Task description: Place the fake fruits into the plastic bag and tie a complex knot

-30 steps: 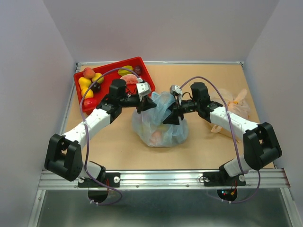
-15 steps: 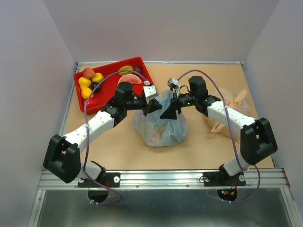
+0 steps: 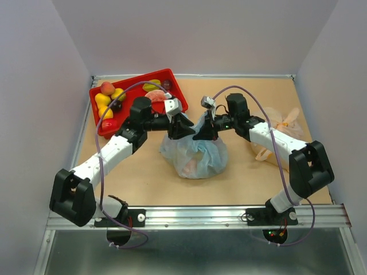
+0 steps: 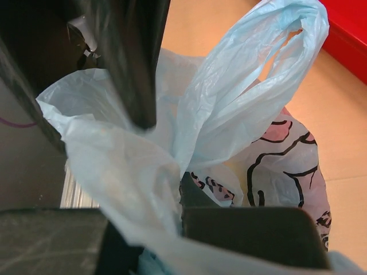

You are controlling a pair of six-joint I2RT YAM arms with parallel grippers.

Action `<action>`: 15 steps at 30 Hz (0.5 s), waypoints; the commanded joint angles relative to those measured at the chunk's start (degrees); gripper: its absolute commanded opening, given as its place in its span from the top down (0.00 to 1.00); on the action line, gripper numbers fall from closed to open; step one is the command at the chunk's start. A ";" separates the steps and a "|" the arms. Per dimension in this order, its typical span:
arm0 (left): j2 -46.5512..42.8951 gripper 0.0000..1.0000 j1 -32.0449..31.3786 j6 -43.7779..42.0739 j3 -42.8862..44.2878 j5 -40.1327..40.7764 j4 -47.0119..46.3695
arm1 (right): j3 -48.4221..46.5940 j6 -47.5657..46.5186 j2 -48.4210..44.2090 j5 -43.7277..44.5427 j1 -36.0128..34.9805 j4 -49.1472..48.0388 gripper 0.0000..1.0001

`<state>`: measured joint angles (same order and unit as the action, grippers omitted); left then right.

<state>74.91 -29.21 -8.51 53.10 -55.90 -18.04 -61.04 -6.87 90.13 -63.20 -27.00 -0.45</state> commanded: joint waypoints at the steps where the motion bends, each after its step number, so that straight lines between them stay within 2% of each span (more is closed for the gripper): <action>1: -5.21 0.48 7.12 4.64 4.37 -5.26 -2.00 | -1.98 -1.65 -1.01 -0.08 -0.50 -1.57 0.99; 6: -7.59 0.37 13.12 5.00 8.15 -4.14 2.48 | -1.63 -4.19 -1.27 -0.17 -0.51 -1.57 1.00; 12: 0.04 0.34 16.29 -0.27 13.60 -5.44 12.49 | -0.31 -11.13 -3.02 -0.70 -0.51 -1.49 1.00; 15: 4.95 0.25 16.29 -0.36 16.50 -9.92 14.09 | 0.48 -15.18 -4.25 -0.18 -0.94 -1.40 1.00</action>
<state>74.94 -13.10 -7.49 66.50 -60.64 -8.84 -60.95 -15.57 89.56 -63.00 -27.09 -0.40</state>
